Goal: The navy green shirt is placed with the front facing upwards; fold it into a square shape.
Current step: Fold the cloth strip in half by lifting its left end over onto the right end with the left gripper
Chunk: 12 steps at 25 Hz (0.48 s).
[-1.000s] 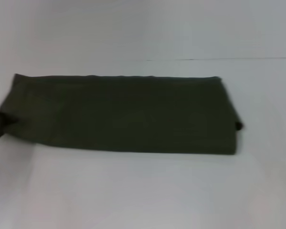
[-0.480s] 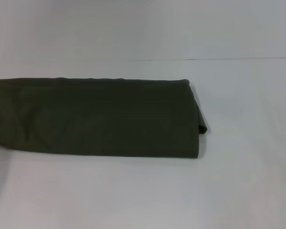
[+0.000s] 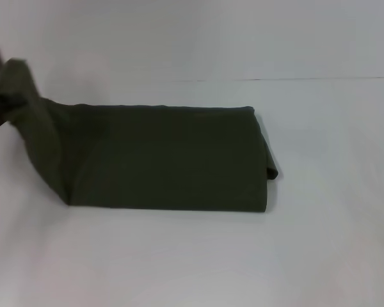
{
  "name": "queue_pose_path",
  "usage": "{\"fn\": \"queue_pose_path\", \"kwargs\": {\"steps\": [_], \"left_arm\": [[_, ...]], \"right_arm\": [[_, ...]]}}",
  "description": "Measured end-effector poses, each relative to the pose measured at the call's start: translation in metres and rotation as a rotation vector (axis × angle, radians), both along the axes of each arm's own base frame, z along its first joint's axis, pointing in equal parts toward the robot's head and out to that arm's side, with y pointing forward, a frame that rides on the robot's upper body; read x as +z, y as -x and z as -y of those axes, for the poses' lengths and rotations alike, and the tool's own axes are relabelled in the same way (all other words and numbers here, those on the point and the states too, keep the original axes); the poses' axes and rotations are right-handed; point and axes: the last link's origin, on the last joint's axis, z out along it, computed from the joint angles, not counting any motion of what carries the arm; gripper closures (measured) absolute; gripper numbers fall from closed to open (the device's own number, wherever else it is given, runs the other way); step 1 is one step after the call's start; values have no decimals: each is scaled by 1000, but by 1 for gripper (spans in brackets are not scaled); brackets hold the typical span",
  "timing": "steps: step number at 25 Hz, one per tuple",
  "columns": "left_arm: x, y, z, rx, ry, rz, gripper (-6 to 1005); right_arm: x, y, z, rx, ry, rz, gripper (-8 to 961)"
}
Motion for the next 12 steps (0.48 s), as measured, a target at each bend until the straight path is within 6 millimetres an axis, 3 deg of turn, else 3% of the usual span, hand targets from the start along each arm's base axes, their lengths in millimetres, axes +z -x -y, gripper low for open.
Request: {"fn": "queue_pose_path", "kwargs": {"steps": [12], "left_arm": [[-28, -76, -20, -271, 106, 18, 917]], "right_arm": [[-2, 0, 2, -1, 3, -6, 191]]}}
